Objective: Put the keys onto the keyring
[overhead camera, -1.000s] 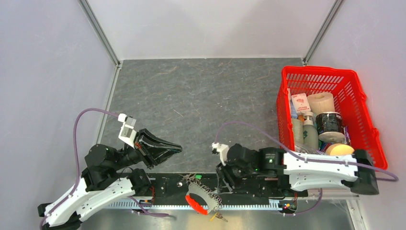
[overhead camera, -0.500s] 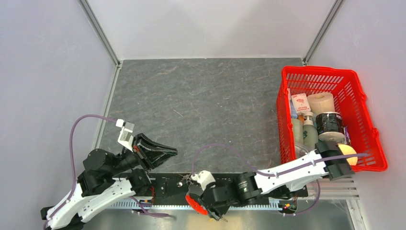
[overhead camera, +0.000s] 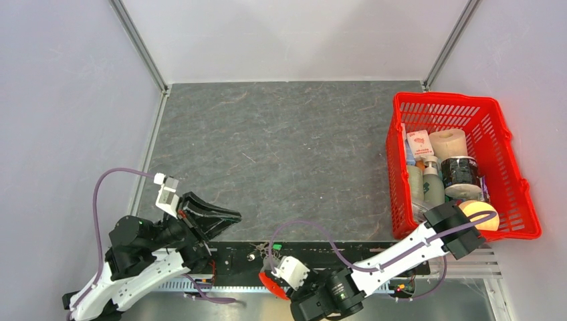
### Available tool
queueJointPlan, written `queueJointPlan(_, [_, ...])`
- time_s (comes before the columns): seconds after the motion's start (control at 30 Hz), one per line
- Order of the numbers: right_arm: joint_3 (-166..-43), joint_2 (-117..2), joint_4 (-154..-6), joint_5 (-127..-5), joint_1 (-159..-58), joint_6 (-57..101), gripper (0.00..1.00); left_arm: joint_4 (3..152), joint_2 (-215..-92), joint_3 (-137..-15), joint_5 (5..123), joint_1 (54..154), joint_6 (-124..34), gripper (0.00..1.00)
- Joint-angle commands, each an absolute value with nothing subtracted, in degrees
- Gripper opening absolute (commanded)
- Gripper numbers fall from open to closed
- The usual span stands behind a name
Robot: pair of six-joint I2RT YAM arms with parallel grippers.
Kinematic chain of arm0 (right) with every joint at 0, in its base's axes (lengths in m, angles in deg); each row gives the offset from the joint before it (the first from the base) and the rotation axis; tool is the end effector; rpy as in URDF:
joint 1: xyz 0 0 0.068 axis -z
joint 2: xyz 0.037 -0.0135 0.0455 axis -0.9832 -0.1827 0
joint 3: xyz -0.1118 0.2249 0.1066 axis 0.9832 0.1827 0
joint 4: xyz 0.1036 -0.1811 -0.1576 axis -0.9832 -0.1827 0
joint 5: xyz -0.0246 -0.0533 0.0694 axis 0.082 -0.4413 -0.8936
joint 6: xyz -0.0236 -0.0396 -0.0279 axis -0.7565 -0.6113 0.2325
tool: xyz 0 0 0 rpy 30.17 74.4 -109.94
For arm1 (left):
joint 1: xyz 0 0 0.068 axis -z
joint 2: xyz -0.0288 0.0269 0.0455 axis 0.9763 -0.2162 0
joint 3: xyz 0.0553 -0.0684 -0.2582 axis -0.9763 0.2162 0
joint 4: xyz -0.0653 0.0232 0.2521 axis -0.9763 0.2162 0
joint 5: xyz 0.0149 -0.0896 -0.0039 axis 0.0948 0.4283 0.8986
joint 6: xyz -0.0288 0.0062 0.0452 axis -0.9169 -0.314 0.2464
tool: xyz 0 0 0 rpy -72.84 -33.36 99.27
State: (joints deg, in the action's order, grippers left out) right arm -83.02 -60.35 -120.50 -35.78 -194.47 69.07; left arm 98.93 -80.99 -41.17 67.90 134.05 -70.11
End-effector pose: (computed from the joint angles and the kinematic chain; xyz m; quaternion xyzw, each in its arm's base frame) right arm -0.1015 0.2508 0.2057 -0.4639 0.8487 0.1405 0.2116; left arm 0.0100 -0.0287 0.3439 0.1865 0.5803 -0.6180 0.4965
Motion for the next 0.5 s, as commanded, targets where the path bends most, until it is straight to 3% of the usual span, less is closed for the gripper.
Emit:
queueJointPlan(0.0, [-82.38,-60.55,-120.31,-29.16,-195.94,65.05,0.59,98.97,-79.71,-39.18,66.93,133.94,-71.5,0.23])
queueJointPlan(0.47, [-80.37,-63.92,-108.2,-28.22,-199.85,50.45,0.57,98.1,-82.7,-38.97,68.0,133.94,-69.14,0.26])
